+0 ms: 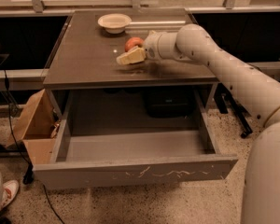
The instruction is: Pick apple from top drawer and place on counter
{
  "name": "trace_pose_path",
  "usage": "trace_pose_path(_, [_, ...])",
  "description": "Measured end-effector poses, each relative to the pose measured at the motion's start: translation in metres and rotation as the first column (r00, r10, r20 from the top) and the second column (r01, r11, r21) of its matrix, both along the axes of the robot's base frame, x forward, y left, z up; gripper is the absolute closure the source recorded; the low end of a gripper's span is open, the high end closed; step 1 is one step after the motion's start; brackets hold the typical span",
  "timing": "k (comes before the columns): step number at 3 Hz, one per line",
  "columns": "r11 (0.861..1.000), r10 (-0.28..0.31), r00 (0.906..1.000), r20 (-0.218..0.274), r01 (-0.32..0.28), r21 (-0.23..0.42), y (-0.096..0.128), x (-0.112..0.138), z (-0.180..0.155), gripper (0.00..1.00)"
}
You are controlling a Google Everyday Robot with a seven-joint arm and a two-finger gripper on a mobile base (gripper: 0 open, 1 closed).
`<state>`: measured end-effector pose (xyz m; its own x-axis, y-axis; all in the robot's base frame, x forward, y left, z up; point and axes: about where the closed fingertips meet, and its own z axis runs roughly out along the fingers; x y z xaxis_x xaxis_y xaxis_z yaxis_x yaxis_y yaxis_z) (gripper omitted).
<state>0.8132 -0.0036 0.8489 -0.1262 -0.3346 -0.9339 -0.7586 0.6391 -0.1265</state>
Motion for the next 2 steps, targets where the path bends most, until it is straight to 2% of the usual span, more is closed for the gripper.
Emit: trace_pose_path(2, [0.999, -0.030, 0.9989, 0.035, 0.030, 0.011, -0.023, -0.009, 0.020, 0.00])
